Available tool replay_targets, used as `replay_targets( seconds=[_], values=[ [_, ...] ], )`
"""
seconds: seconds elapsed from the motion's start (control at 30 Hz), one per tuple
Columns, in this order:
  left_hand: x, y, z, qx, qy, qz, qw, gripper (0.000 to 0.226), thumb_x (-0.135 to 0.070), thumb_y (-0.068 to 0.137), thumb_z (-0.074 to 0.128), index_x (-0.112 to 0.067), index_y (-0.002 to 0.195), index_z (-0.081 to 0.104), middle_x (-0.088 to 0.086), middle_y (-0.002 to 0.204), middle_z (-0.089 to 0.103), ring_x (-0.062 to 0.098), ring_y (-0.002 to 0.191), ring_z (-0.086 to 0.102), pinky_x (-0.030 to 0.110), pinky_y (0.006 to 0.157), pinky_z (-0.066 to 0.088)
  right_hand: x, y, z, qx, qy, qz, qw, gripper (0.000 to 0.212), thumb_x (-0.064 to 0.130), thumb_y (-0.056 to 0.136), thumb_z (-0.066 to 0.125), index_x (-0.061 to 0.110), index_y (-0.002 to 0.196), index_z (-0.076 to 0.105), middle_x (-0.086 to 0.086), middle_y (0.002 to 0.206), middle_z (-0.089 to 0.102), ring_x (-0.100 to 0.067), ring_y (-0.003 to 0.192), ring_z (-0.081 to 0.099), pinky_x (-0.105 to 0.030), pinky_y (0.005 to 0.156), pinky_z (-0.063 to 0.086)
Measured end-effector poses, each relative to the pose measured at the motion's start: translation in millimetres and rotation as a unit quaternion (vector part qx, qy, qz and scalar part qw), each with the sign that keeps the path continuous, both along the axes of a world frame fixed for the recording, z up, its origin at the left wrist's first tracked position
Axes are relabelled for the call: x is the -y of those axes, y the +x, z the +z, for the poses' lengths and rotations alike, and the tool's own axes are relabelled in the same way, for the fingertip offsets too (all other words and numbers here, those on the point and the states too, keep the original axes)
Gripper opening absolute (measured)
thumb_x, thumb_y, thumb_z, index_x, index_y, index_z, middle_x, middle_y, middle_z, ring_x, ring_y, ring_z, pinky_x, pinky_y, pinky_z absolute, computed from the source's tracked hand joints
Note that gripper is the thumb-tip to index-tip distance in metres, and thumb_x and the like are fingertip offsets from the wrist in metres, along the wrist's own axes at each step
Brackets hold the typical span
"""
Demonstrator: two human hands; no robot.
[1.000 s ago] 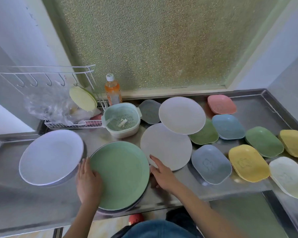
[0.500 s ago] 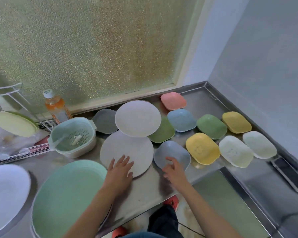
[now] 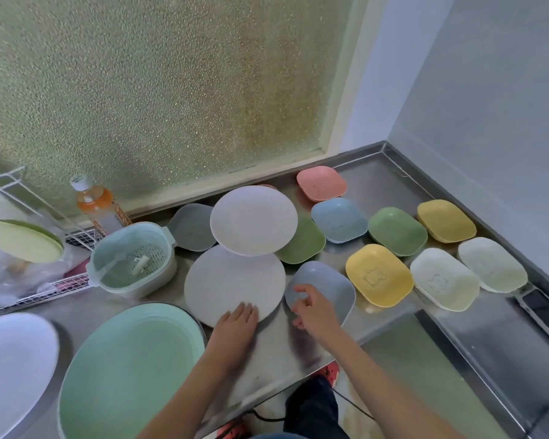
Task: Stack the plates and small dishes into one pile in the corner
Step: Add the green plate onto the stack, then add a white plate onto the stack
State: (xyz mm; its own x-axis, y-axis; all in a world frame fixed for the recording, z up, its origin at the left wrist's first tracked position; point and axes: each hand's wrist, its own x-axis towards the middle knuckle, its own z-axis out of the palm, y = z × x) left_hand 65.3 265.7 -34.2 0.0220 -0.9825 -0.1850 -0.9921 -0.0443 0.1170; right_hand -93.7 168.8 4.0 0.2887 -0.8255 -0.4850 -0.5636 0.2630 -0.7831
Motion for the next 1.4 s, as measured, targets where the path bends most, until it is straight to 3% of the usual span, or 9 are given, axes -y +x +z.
replay_targets(
  seconds=[0.17,0.33,0.6,0.83,1.0,1.13,1.17,1.3,1.4],
  values=[
    [4,2,27,0.024,-0.142,-0.013,0.990,0.044,-0.011,0.066,0.035,-0.014,0.086,0.074,-0.001,0.084,0.075,0.016,0.081,0.072,0.035,0.081,0.057,9,13,3,0.076,0.083,-0.067,0.991,0.023,0.025,0.098,0.040,0.016,0.116,0.052,-0.015,0.081,0.062,-0.030,0.063,0.063,-0.041,0.064,0.060],
    [4,11,46,0.023,-0.231,0.031,0.972,0.043,-0.006,0.062,0.034,-0.017,0.086,0.068,-0.005,0.076,0.069,0.017,0.076,0.069,0.035,0.093,0.034,19,36,26,0.144,0.244,-0.079,0.956,0.029,0.041,0.097,0.040,0.017,0.113,0.045,-0.020,0.070,0.062,-0.030,0.053,0.063,-0.042,0.061,0.058],
    [-9,31,73,-0.028,-0.274,0.046,0.960,0.023,-0.016,0.073,0.046,-0.023,0.093,0.055,-0.007,0.078,0.067,0.016,0.077,0.064,0.031,0.093,0.034,30,58,28,0.247,0.377,-0.117,0.885,0.012,0.000,0.080,0.039,0.000,0.083,0.050,-0.015,0.055,0.055,-0.017,0.039,0.057,-0.020,0.034,0.047],
    [-67,70,72,-0.207,-0.333,0.167,0.905,0.050,-0.037,0.074,0.049,-0.018,0.118,0.061,-0.001,0.124,0.062,0.015,0.120,0.051,0.030,0.102,0.035,7,55,30,0.231,0.450,-0.043,0.862,0.022,0.003,0.084,0.031,0.002,0.087,0.053,-0.008,0.047,0.049,-0.007,0.030,0.043,-0.014,0.026,0.037],
    [-113,98,63,-0.413,-0.361,0.345,0.762,0.059,-0.040,0.071,0.044,-0.024,0.127,0.054,0.001,0.132,0.056,0.014,0.123,0.050,0.034,0.102,0.040,-21,73,29,0.209,0.427,0.013,0.880,0.016,0.002,0.084,0.038,0.003,0.086,0.054,-0.005,0.052,0.050,-0.008,0.032,0.043,-0.013,0.027,0.035],
    [-141,109,64,-0.579,-0.323,0.523,0.535,0.059,-0.036,0.061,0.048,-0.028,0.119,0.055,-0.004,0.081,0.066,0.020,0.076,0.055,0.025,0.060,0.047,-45,97,33,0.146,0.382,0.109,0.906,0.013,0.002,0.085,0.040,0.004,0.080,0.052,-0.004,0.047,0.051,-0.010,0.032,0.047,-0.015,0.029,0.036],
    [-148,111,63,-0.569,-0.319,0.556,0.515,0.054,-0.036,0.068,0.050,-0.026,0.121,0.054,-0.002,0.080,0.065,0.020,0.074,0.053,0.025,0.059,0.046,-50,101,33,0.122,0.366,0.141,0.912,0.012,0.001,0.086,0.041,0.004,0.079,0.050,-0.003,0.046,0.050,-0.011,0.033,0.047,-0.015,0.030,0.035],
    [-182,113,41,-0.354,-0.220,0.623,0.662,0.047,-0.026,0.088,0.062,-0.015,0.132,0.048,0.011,0.097,0.062,0.025,0.085,0.056,0.034,0.073,0.043,-70,112,25,0.051,0.255,0.262,0.929,0.017,0.007,0.084,0.046,0.010,0.100,0.050,-0.005,0.056,0.056,-0.014,0.036,0.049,-0.020,0.033,0.034],
    [-203,107,28,-0.284,-0.174,0.619,0.711,0.037,-0.028,0.088,0.059,-0.017,0.123,0.056,0.008,0.094,0.068,0.026,0.082,0.062,0.037,0.073,0.050,-83,116,15,0.014,0.102,0.331,0.938,0.038,0.015,0.082,0.052,0.019,0.118,0.045,-0.006,0.075,0.063,-0.016,0.043,0.053,-0.025,0.038,0.038]
  ],
)
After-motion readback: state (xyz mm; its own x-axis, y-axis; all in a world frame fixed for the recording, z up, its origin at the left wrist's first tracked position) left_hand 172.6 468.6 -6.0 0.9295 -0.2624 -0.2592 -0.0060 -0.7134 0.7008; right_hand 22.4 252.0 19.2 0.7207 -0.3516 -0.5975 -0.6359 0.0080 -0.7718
